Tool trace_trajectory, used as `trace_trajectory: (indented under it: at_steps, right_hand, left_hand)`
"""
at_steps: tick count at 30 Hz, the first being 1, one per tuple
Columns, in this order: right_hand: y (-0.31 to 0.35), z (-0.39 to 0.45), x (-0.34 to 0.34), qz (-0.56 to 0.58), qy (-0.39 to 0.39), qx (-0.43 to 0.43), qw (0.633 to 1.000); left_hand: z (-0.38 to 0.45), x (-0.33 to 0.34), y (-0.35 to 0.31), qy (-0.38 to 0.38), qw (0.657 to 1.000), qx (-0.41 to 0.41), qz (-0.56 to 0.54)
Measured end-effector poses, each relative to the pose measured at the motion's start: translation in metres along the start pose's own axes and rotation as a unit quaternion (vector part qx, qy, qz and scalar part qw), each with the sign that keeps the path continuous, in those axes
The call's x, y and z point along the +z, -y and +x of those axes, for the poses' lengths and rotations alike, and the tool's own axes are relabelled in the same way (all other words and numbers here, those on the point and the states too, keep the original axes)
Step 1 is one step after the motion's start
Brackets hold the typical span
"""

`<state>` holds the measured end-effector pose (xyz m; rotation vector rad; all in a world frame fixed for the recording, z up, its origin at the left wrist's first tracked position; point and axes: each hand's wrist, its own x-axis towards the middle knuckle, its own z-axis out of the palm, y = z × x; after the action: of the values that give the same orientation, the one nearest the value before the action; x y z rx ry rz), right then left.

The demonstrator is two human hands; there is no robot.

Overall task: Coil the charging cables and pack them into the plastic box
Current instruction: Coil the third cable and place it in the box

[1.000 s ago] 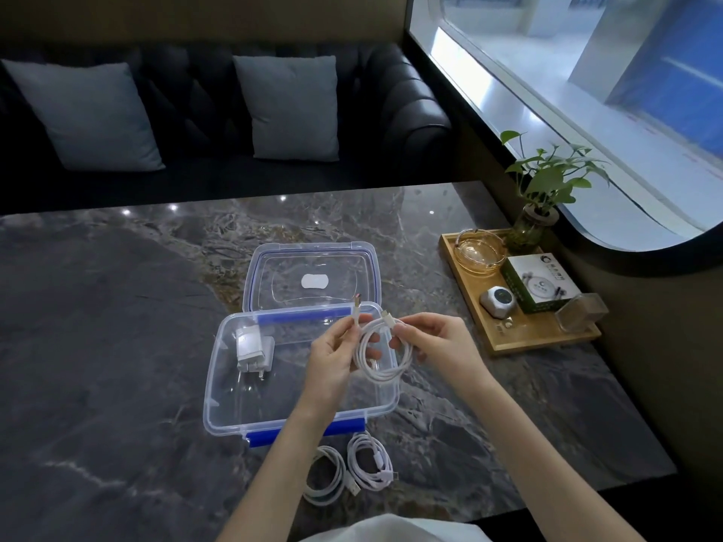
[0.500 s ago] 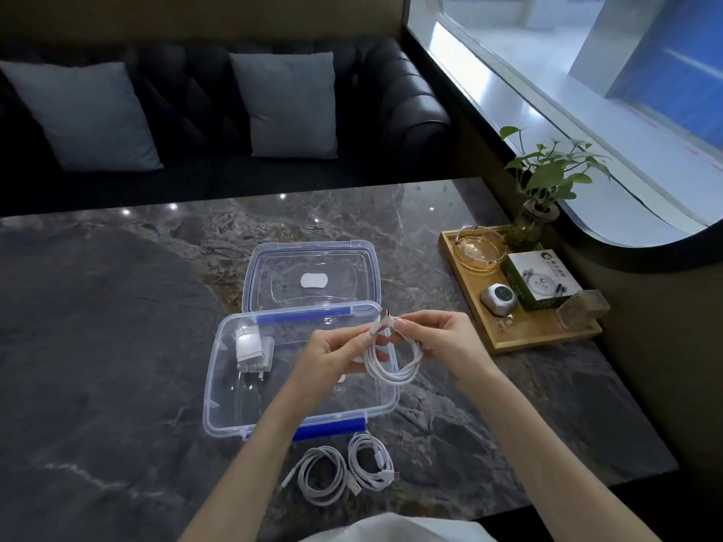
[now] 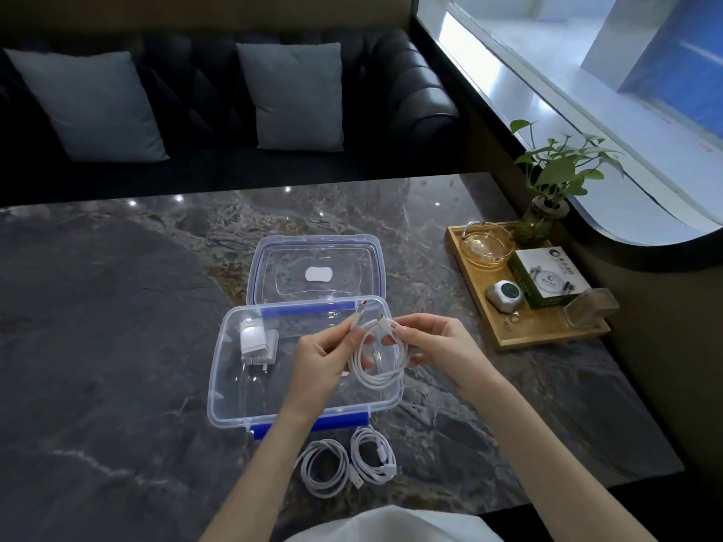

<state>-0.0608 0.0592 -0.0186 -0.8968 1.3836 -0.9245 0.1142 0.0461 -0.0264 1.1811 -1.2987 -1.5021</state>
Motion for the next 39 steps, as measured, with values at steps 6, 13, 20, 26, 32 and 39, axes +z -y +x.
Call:
trace_trajectory:
  at_steps: [6,13,20,26,32,39]
  right_hand:
    - [-0.006,0.009,0.014,-0.06,-0.004,-0.015,0.998]
    - [-0.003,0.043,0.045,-0.091,-0.007,-0.038,0.995]
    - [-0.032,0.074,0.081,-0.087,-0.009,0.039,0.995]
    - [-0.06,0.101,0.097,-0.107,-0.024,0.121,0.987]
    - [-0.068,0.103,0.1,-0.119,-0.034,0.159,0.98]
    - [-0.068,0.105,0.099,-0.175,-0.034,0.125,0.976]
  left_hand:
    - [-0.001,-0.012,0.02,-0.003,0.986,-0.041,0.162]
    - [0.014,-0.043,0.017,-0.124,0.964,-0.007,0.236]
    - [0.041,-0.07,0.033,-0.159,0.908,0.012,0.387]
    - [0.061,-0.074,0.056,-0.057,0.838,-0.019,0.542]
    - [0.079,-0.068,0.059,0.031,0.75,-0.013,0.661]
    - [0.085,-0.068,0.066,0.055,0.69,-0.012,0.721]
